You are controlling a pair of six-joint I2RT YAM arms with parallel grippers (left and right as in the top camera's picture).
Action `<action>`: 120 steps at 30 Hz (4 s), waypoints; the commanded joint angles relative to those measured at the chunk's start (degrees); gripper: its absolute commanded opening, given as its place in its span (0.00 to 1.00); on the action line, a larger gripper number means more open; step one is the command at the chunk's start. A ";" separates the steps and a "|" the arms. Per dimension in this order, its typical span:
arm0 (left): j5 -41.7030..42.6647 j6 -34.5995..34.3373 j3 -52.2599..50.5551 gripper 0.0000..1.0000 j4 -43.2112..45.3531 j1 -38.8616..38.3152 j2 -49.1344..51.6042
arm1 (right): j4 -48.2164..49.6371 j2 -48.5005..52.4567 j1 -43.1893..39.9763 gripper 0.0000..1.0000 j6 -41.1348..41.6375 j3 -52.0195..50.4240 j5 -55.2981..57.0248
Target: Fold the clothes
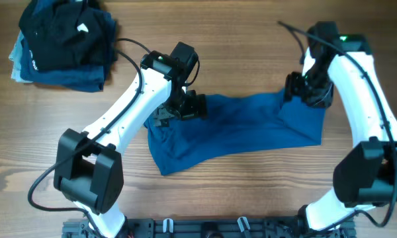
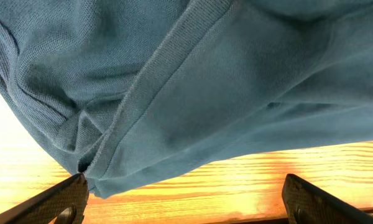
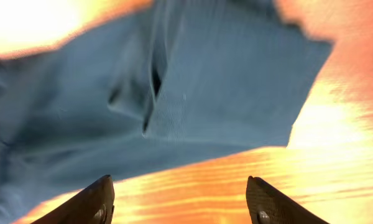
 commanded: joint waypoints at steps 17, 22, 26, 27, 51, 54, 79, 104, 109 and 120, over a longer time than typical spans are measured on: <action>0.07 -1.01 -0.04 1.00 0.28 -0.13 -0.61 | 21.84 0.07 -7.93 0.04 -6.38 -19.12 -19.17; 0.07 -0.98 -0.04 1.00 0.26 -0.13 -0.61 | 29.94 0.61 -7.93 0.04 -1.49 -26.80 -20.00; 0.07 -0.98 -0.04 1.00 0.26 -0.13 -0.61 | 31.85 2.84 -7.93 0.04 -1.38 -29.00 -21.79; 0.07 -0.98 -0.04 1.00 0.24 -0.13 -0.61 | 31.65 3.06 -7.93 0.04 -1.14 -28.98 -21.33; 0.04 -0.96 -0.04 1.00 1.01 -0.13 -0.61 | 20.22 0.04 -24.30 1.00 -14.67 -17.68 -23.21; 0.04 -0.96 -0.04 1.00 0.92 -0.13 -0.61 | 22.43 3.45 -24.28 0.99 -14.67 -18.95 -24.39; 0.04 -0.96 -0.04 1.00 0.66 -0.13 -0.61 | 26.16 12.81 -23.85 0.13 -18.18 -22.62 -33.83; 0.07 -1.01 -0.04 1.00 0.24 -0.13 -0.61 | 26.08 -6.69 13.31 0.11 7.45 -24.70 15.74; 0.09 -1.01 -0.04 1.00 0.26 -0.13 -0.61 | 26.62 -4.68 14.21 0.10 8.04 -24.70 16.33; 0.09 -1.03 -0.04 1.00 0.63 -0.13 -0.61 | 26.53 -4.70 18.71 0.10 9.18 -24.68 14.14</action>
